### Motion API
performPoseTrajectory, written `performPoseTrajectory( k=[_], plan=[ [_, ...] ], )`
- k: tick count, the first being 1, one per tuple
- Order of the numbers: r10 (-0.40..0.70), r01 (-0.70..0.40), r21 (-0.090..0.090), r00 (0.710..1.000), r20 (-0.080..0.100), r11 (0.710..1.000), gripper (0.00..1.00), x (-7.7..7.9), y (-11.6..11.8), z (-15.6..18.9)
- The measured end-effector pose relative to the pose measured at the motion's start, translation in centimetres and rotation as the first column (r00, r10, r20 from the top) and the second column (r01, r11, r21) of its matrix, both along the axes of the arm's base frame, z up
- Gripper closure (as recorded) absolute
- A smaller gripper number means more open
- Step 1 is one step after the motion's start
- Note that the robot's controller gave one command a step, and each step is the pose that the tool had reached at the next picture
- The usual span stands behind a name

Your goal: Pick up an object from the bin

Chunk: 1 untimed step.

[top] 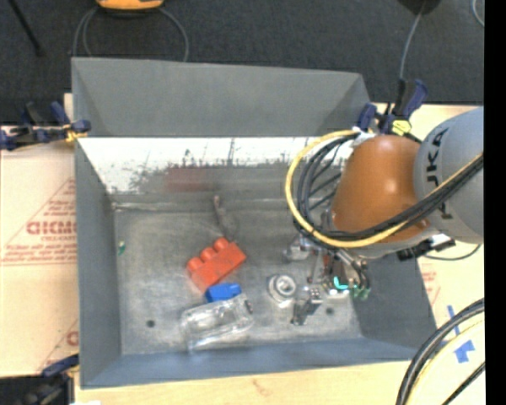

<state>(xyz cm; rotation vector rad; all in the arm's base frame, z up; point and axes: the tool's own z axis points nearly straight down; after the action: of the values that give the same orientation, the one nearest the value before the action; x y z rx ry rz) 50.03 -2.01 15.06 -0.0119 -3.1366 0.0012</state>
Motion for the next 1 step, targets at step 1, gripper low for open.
performPoseTrajectory(
  k=[1],
  plan=[
    [-0.166, 0.166, 0.004, 0.986, 0.012, 0.986, 0.0, 3.46, -0.54, -7.86]
  ],
)
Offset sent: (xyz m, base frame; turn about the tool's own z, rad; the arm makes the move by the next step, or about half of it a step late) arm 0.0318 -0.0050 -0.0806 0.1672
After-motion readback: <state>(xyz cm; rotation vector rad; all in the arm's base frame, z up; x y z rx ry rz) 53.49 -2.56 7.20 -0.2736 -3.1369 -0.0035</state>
